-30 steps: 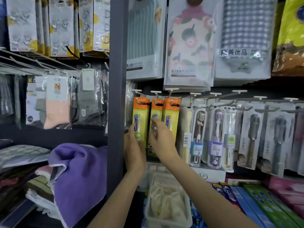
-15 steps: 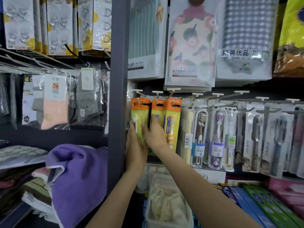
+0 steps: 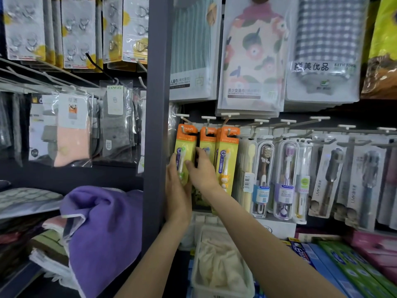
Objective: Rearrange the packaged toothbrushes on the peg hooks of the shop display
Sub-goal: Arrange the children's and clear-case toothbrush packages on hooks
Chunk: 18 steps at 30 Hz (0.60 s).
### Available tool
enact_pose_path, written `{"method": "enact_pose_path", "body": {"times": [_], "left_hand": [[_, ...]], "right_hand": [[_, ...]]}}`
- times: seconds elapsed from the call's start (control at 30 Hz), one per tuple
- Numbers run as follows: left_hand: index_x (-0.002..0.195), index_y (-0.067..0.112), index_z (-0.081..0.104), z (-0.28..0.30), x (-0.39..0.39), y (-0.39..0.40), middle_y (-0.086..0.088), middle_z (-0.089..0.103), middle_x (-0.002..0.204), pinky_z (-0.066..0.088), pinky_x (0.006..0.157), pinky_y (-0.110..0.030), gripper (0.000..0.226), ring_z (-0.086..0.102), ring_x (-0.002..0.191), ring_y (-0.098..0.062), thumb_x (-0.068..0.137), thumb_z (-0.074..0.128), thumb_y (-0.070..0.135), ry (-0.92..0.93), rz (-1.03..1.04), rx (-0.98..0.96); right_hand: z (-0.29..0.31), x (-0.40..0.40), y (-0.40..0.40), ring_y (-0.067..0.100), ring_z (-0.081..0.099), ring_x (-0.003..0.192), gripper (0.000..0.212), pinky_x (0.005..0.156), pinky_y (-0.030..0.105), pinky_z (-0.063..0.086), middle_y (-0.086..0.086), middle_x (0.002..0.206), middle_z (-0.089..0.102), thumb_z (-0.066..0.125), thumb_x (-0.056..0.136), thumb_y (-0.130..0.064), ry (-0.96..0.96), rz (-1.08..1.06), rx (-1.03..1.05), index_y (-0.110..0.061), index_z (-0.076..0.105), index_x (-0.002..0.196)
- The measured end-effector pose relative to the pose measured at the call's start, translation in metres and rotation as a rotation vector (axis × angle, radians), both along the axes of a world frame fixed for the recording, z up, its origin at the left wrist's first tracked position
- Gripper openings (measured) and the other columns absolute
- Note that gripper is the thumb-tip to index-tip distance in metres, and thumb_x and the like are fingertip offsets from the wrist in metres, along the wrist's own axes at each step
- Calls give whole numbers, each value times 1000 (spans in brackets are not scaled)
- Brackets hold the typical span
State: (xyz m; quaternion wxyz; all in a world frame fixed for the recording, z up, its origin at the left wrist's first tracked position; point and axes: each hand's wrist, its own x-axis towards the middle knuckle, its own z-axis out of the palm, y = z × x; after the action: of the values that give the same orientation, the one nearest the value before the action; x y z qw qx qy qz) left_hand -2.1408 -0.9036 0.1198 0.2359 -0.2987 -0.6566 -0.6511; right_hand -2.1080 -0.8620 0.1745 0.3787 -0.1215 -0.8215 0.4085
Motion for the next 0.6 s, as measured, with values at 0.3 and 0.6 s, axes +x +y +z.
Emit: {"method": "enact_pose_path", "body": {"times": [0.3, 0.6], "left_hand": [[128, 23, 47, 2, -19, 11, -4, 60, 118, 48, 87, -21, 41, 59, 106, -17, 89, 46, 35, -122, 88, -112], [97, 24, 64, 1, -5, 8, 1, 68, 89, 44, 52, -15, 32, 62, 72, -5, 96, 35, 35, -47, 187, -77]], "right_hand": [[-7, 2, 4, 20, 40, 130, 48, 100, 21, 31, 7, 141, 43, 35, 99, -8, -73, 97, -37, -10, 22, 145], [-18, 5, 8, 20, 49, 118, 43, 75, 8, 31, 8, 130, 54, 33, 98, -5, -74, 94, 45, -12, 33, 140]]}}
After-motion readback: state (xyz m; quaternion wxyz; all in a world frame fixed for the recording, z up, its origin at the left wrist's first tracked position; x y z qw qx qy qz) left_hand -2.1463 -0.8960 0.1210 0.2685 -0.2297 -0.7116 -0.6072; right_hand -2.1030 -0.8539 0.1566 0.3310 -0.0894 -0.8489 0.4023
